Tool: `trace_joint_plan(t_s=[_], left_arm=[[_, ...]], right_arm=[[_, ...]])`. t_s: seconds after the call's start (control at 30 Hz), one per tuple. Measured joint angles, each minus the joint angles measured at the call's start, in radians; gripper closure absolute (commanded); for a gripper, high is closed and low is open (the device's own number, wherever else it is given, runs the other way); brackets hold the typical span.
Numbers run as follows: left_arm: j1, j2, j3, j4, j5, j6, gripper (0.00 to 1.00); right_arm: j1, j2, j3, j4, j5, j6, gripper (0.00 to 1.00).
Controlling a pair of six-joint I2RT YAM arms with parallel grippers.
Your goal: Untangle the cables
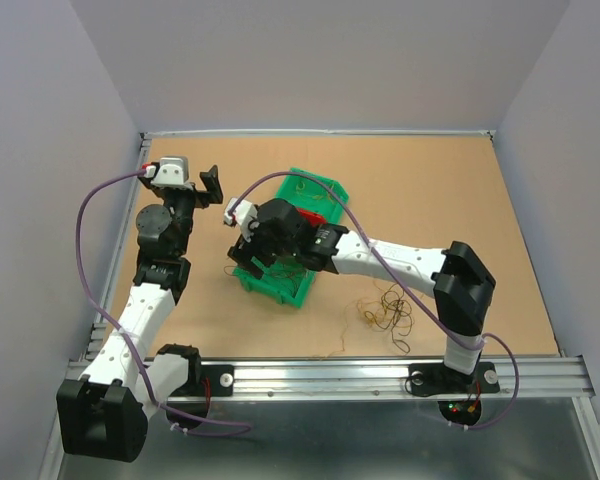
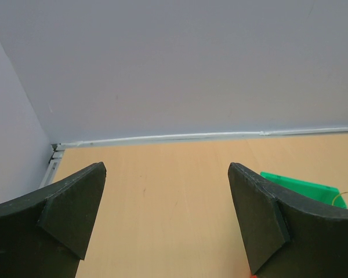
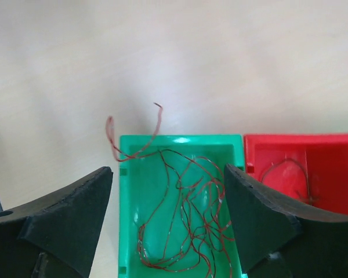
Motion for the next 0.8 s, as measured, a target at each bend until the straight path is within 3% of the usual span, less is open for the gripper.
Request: trace_joint_plan(t_s=[0.2, 0.33, 0.5, 0.67, 0.8], left_arm=[[0.007, 0.000, 0.000, -0.008, 0.000, -0.004, 0.01], [0.025, 0.000, 0.003, -0.020, 0.002, -0.014, 0.01], [0.056, 0.003, 0.010, -0.028, 0.020, -0.030, 0.01], [0.065, 0.013, 0.010, -0.036, 0.036, -0.039, 0.01], [0.066, 0.013, 0.010, -0.040, 0.042, -0.041, 0.01]], right_arm=[[0.076, 0.014, 0.003, 0.021, -0.018, -0.117, 0.15], [0.112, 0.084, 0.029, 0.019, -0.012, -0.159, 0.21], [0.116, 0.173, 0.066, 0.011, 0.016, -0.181, 0.43], [0.109, 0.206, 0.105, 0.003, 0.054, -0.189, 0.86], [0.109, 0.207, 0.107, 0.006, 0.076, -0.180, 0.94]])
